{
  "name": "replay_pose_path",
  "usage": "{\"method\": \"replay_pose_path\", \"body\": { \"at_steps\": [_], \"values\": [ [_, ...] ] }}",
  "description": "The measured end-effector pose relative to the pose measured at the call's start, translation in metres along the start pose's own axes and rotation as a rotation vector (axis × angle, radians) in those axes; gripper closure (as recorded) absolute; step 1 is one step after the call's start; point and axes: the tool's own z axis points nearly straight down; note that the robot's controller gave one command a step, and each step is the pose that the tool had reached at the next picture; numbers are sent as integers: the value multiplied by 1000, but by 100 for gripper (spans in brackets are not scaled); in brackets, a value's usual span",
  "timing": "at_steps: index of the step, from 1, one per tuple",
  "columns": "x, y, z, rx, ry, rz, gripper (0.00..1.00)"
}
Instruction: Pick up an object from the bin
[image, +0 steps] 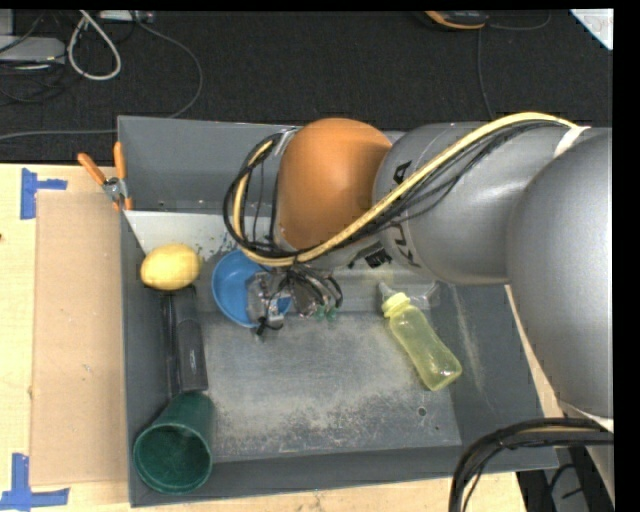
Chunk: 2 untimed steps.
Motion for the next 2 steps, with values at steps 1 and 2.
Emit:
{"method": "replay_pose_path", "body": {
  "at_steps": [1,2],
  "values": [
    [0,0,-16,0,1,0,100],
    [0,0,-26,0,0,1,100]
  ]
}}
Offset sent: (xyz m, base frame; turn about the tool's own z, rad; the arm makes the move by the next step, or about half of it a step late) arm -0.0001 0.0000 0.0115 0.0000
